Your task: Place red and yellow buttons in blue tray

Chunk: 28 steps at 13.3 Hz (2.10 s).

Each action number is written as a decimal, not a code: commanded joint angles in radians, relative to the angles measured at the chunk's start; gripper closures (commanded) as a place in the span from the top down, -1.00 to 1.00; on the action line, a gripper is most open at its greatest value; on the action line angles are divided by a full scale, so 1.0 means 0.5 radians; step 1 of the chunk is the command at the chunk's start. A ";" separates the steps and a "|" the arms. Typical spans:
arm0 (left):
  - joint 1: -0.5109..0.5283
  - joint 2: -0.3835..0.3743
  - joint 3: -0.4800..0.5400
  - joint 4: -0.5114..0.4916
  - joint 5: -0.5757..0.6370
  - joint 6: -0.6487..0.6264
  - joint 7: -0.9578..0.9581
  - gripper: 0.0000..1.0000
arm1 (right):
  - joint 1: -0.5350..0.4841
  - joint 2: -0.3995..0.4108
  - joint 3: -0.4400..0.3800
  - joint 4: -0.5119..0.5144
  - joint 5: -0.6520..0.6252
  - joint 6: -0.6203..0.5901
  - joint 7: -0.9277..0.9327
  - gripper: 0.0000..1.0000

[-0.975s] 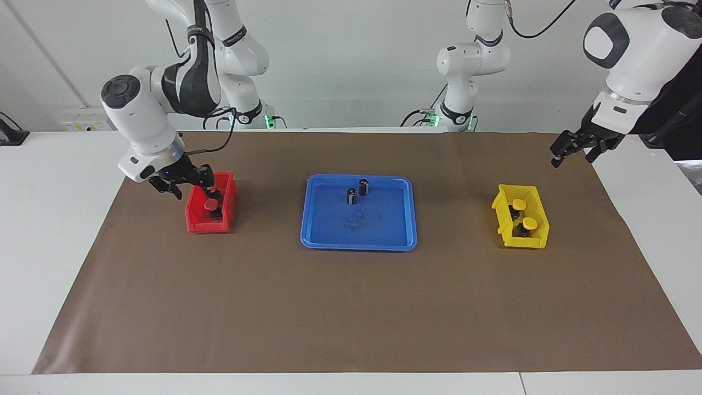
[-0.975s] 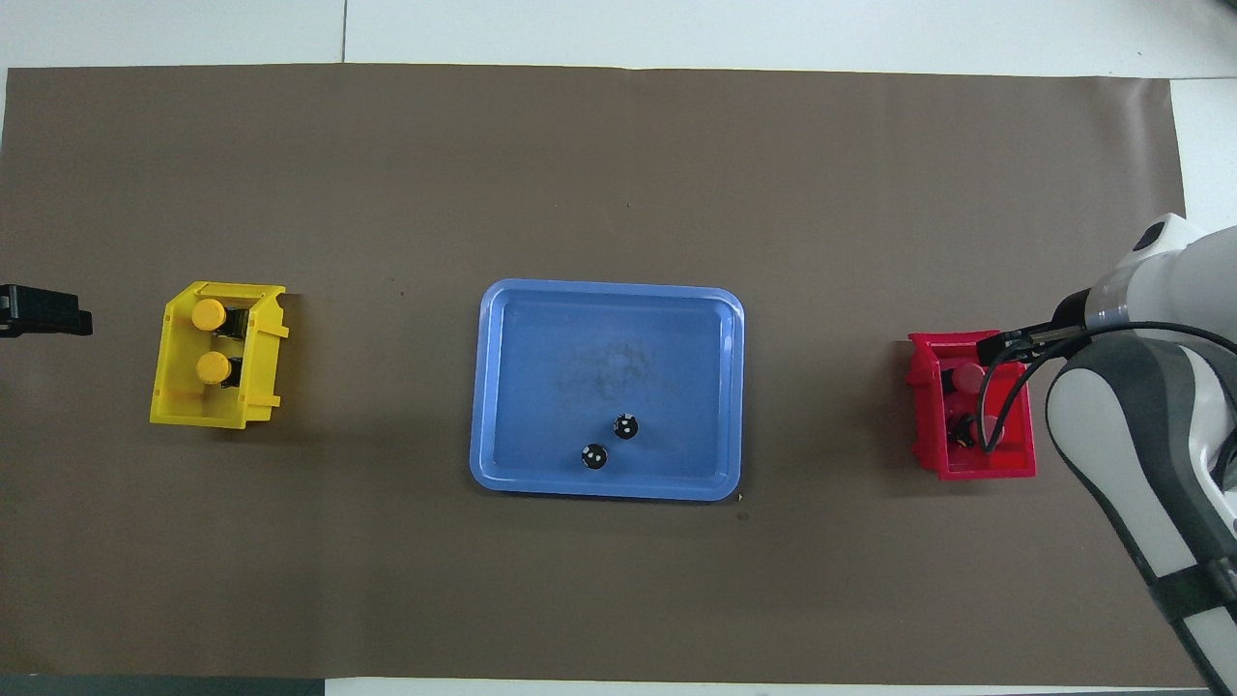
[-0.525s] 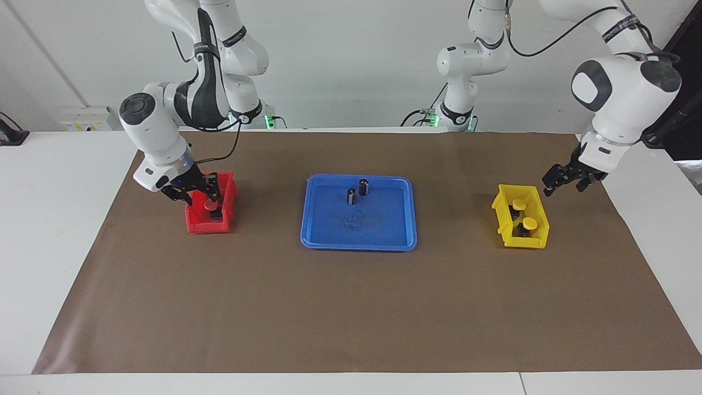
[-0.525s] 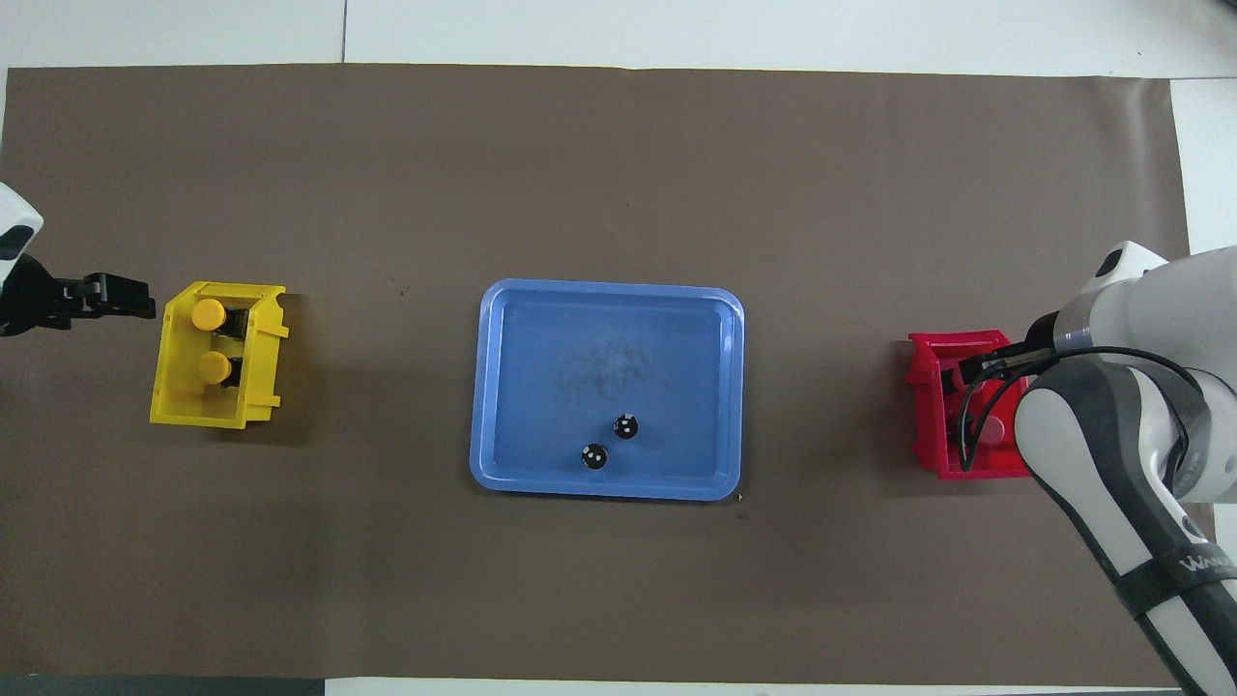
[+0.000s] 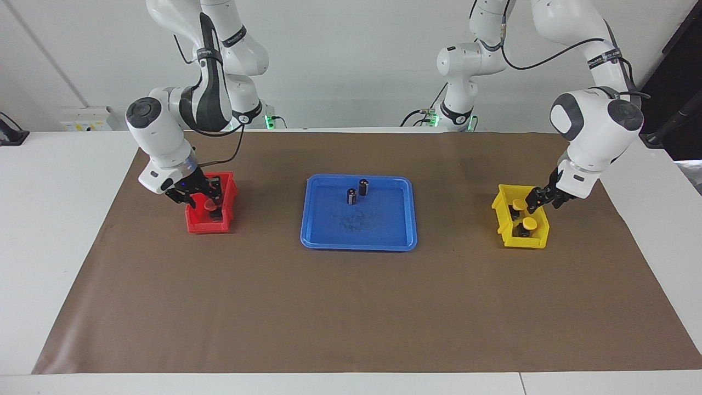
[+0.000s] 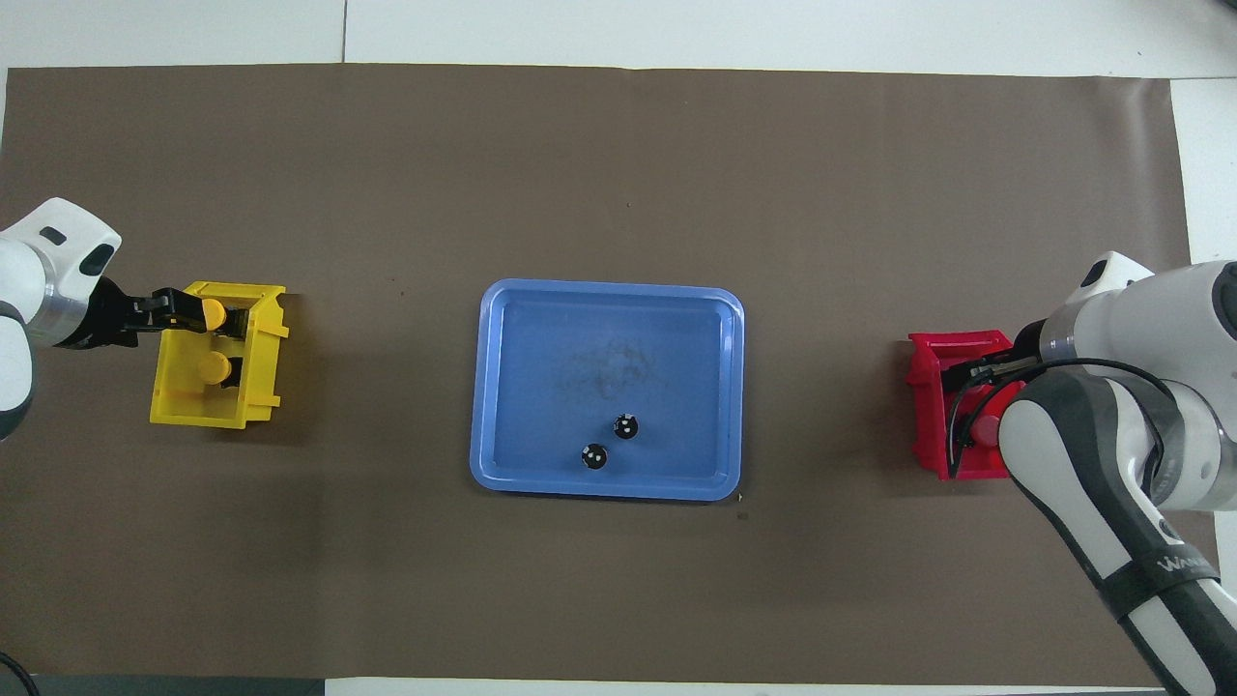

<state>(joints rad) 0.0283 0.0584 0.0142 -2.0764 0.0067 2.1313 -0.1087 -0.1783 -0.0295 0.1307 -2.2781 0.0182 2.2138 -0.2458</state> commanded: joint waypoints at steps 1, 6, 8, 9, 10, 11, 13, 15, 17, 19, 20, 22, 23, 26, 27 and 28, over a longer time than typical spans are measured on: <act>-0.032 -0.046 0.011 -0.084 -0.020 -0.020 -0.165 0.67 | 0.010 -0.039 0.012 -0.058 0.034 0.049 -0.054 0.26; -0.014 -0.074 0.015 -0.161 -0.050 -0.017 -0.203 0.67 | 0.004 -0.030 0.012 -0.098 0.034 0.091 -0.067 0.25; -0.004 -0.071 0.015 -0.188 -0.108 -0.010 -0.203 0.67 | 0.004 -0.027 0.012 -0.101 0.034 0.101 -0.073 0.25; -0.007 -0.071 0.015 -0.191 -0.109 -0.010 -0.209 0.67 | -0.005 -0.030 0.012 -0.101 0.034 0.098 -0.085 0.25; -0.014 -0.071 0.015 -0.194 -0.112 -0.007 -0.227 0.66 | -0.014 -0.030 0.009 -0.101 0.034 0.098 -0.122 0.25; -0.023 -0.074 0.015 -0.204 -0.112 -0.004 -0.246 0.64 | -0.021 -0.030 0.009 -0.101 0.034 0.095 -0.152 0.22; -0.029 -0.074 0.015 -0.207 -0.112 -0.001 -0.261 0.58 | -0.024 -0.033 0.009 -0.104 0.034 0.092 -0.162 0.17; -0.029 -0.077 0.015 -0.228 -0.112 -0.001 -0.279 0.54 | -0.024 -0.033 0.009 -0.104 0.034 0.092 -0.162 0.12; -0.011 -0.065 0.015 -0.256 -0.112 0.002 -0.301 0.54 | -0.024 -0.033 0.009 -0.104 0.034 0.092 -0.162 -0.05; -0.014 -0.065 0.015 -0.253 -0.112 -0.001 -0.307 0.54 | -0.024 -0.033 0.009 -0.104 0.034 0.092 -0.162 -0.24; -0.020 -0.065 0.015 -0.253 -0.112 -0.004 -0.310 0.54 | -0.024 -0.033 0.009 -0.104 0.034 0.092 -0.162 -0.35; -0.029 -0.062 0.015 -0.247 -0.151 -0.007 -0.313 0.49 | -0.024 -0.027 0.009 -0.086 0.034 0.076 -0.165 -0.57; -0.029 -0.062 0.015 -0.244 -0.164 -0.007 -0.310 0.46 | -0.027 -0.015 0.006 -0.028 0.031 0.009 -0.165 -0.58; -0.029 -0.058 0.015 -0.237 -0.164 -0.004 -0.310 0.32 | -0.021 0.089 0.006 0.385 0.004 -0.428 -0.153 -0.58; -0.029 -0.055 0.015 -0.222 -0.170 -0.010 -0.310 0.23 | -0.012 0.126 0.006 0.542 0.000 -0.576 -0.140 -0.58; -0.029 -0.049 0.015 -0.213 -0.176 -0.016 -0.310 0.13 | 0.004 0.154 0.006 0.689 0.000 -0.717 -0.125 -0.58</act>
<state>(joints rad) 0.0195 0.0524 0.0180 -2.1761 -0.0647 2.1257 -0.2554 -0.1760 -0.0127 0.1291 -2.0872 0.0176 1.9712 -0.2969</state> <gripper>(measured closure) 0.379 0.586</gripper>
